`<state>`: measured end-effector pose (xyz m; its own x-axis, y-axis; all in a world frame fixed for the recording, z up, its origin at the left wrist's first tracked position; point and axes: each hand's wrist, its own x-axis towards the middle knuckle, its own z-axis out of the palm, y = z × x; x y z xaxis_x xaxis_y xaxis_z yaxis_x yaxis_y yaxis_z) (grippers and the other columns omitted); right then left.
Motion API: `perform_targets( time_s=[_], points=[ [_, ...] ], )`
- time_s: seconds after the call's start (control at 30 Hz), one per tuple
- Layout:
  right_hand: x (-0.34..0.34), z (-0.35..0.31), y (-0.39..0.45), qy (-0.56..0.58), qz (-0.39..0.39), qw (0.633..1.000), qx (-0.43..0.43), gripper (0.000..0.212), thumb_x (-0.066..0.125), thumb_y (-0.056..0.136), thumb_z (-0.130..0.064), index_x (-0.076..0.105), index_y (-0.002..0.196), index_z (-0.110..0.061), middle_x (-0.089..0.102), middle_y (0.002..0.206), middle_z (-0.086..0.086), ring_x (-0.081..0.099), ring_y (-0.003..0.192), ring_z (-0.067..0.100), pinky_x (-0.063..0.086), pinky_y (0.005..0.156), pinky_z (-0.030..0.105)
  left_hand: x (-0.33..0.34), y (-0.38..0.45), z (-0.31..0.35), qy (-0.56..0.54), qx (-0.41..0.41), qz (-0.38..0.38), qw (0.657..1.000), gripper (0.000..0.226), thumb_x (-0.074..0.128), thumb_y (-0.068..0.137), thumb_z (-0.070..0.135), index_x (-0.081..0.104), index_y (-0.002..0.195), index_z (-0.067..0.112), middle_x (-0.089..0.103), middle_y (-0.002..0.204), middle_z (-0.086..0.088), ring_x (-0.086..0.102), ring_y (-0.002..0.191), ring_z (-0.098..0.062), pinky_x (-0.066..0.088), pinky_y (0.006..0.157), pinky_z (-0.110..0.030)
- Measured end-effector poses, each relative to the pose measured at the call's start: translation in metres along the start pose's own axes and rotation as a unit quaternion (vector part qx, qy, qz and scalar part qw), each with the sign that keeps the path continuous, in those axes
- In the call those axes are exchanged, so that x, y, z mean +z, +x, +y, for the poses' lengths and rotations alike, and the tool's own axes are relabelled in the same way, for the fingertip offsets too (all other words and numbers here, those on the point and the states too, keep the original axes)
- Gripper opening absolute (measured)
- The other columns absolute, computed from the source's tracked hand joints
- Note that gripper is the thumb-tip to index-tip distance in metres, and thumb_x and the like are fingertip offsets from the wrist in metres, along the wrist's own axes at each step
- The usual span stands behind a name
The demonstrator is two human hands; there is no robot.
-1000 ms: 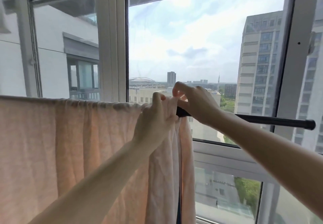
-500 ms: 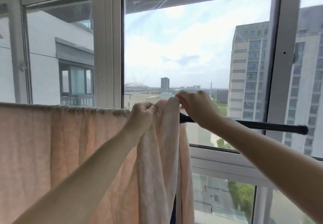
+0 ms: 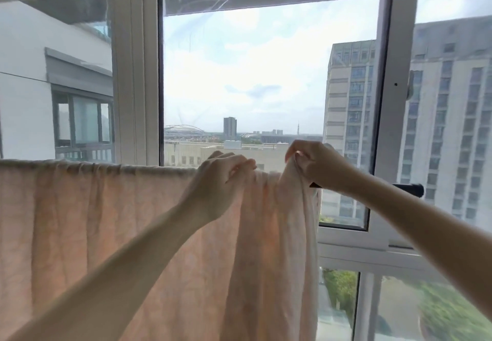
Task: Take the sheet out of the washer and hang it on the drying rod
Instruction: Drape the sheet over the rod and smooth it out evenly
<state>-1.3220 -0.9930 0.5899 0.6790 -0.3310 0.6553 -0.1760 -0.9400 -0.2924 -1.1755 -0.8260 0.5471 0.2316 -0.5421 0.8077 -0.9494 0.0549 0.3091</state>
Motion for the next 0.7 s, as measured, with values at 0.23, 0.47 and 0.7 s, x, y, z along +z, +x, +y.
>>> perform_targets(
  time_s=[0.23,0.47,0.7],
  points=[
    [0.006,0.0,-0.004,-0.001,-0.062,0.998,-0.018,0.048,0.034,0.102,-0.041,0.069,0.095,-0.009,0.063,0.086,-0.003,0.06,0.078,0.012,0.048,0.069,0.026,0.0,0.007,-0.032,0.059,-0.065,-0.006,0.996,0.022,0.051,0.097,0.015,0.067,0.113,0.017,0.068,0.111,0.003,0.06,0.103,-0.013,0.047,0.092,-0.03],
    [0.031,-0.001,0.002,-0.08,-0.013,0.994,-0.079,0.026,0.064,0.09,-0.036,0.071,0.087,-0.011,0.061,0.072,-0.006,0.055,0.065,0.005,0.043,0.062,0.021,-0.003,0.007,-0.042,0.047,-0.056,0.033,0.997,0.008,0.058,0.096,0.015,0.066,0.094,0.014,0.069,0.085,0.004,0.065,0.082,-0.008,0.052,0.076,-0.024],
    [0.013,0.011,0.011,-0.087,0.082,0.991,-0.063,0.02,0.063,0.093,-0.022,0.072,0.082,-0.009,0.066,0.068,0.002,0.058,0.064,0.018,0.047,0.069,0.03,0.0,0.014,-0.045,0.076,-0.074,0.1,0.989,0.01,0.05,0.098,0.008,0.057,0.09,0.01,0.062,0.085,-0.003,0.056,0.08,-0.017,0.035,0.063,-0.019]
  ],
)
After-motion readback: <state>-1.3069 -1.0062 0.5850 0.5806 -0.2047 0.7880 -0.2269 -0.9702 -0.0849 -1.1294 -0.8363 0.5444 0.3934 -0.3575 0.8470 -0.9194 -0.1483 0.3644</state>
